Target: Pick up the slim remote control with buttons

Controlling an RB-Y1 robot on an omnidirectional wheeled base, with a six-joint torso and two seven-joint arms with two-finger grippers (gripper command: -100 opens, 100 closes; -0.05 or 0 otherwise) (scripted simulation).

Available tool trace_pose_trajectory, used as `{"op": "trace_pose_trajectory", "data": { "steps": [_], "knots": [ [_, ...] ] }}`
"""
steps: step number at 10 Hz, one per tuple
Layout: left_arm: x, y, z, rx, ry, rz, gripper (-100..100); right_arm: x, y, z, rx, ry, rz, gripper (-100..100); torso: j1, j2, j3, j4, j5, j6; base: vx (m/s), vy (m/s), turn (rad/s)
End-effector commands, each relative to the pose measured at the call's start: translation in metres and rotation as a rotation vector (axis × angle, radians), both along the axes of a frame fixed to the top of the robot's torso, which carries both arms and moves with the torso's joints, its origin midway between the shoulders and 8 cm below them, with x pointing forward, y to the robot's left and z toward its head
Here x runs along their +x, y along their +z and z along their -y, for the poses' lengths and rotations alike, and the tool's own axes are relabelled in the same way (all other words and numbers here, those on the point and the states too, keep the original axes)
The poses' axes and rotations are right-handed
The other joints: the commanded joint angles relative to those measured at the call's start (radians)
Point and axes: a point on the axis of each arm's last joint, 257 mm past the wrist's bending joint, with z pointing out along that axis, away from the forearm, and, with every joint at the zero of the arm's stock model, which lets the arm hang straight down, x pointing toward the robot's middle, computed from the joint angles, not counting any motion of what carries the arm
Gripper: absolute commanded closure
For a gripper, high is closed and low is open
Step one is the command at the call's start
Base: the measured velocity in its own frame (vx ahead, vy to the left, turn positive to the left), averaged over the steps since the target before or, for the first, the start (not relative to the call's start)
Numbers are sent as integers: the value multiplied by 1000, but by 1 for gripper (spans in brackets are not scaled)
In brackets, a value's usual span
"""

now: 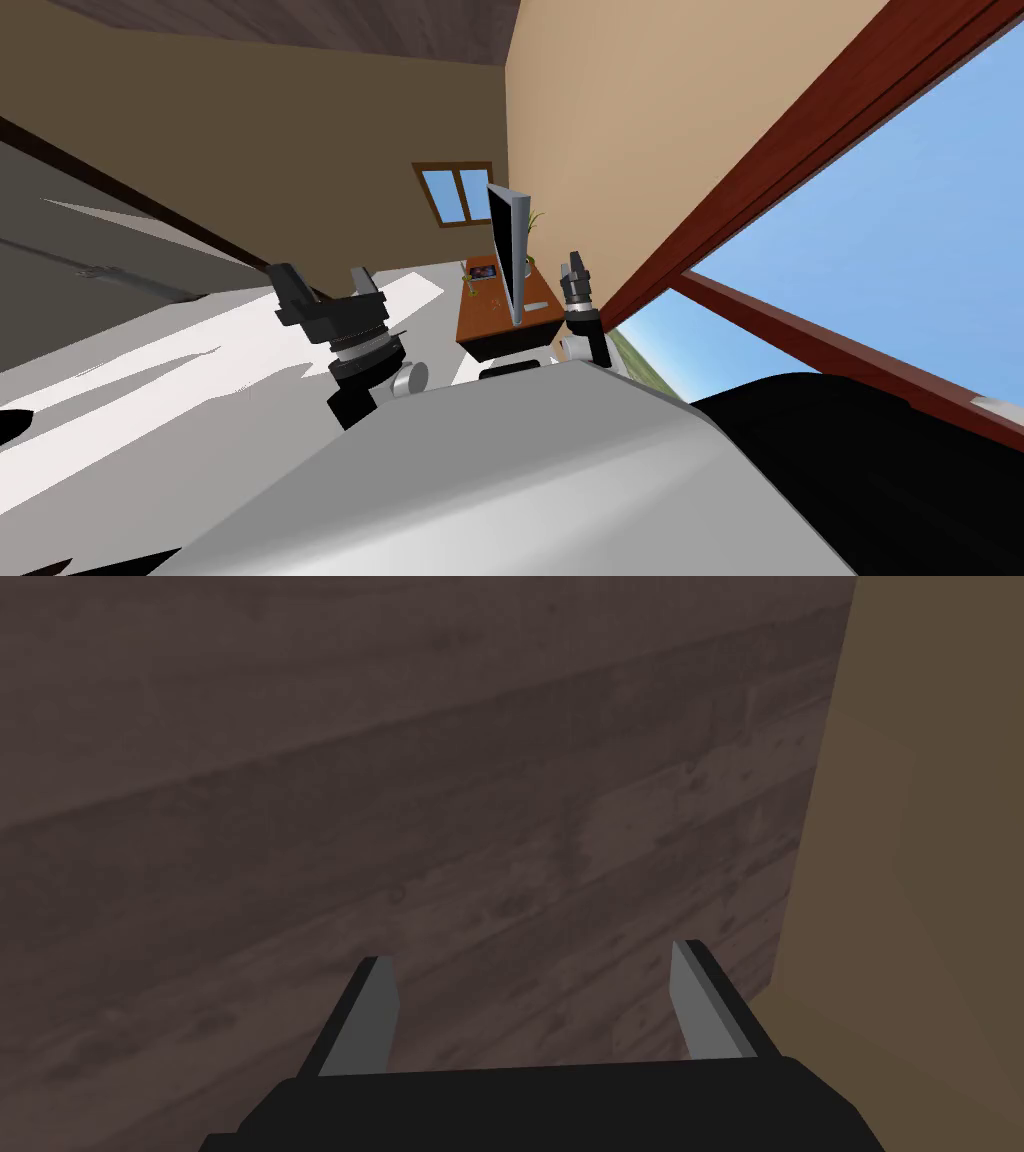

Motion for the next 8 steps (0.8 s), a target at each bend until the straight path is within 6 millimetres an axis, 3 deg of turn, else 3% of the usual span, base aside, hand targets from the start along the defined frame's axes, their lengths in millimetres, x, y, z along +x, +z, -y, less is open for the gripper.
{"op": "trace_pose_trajectory", "data": {
  "steps": [1, 4, 6, 7, 8],
  "knots": [
    [0, 0, 0, 0, 0, 0, 0, 1, -7, -1, -28, 6, -19, -100, 0, 0, 0, 0, 0, 0, -19, -2, 122],
    [0, 0, 0, 0, 0, 0, 0, 5, -35, 1, -112, 15, -93, -100, 0, 5, 3, 1, 0, 0, -81, 0, 235],
    [0, 0, 0, 0, 0, 0, 0, 8, -65, 5, -176, 16, -170, -100, -1, 7, 4, 2, 0, -1, -106, -18, 436],
    [0, 0, 0, 0, 0, 0, 0, 8, -65, 5, -185, 20, -172, -100, -2, 7, 4, 2, 0, -1, -76, -18, 113],
    [0, 0, 0, 0, 0, 0, 0, 8, -84, 8, -225, 22, -218, -100, -2, 6, 3, 1, -1, 0, -63, -5, 277]
  ]
}}
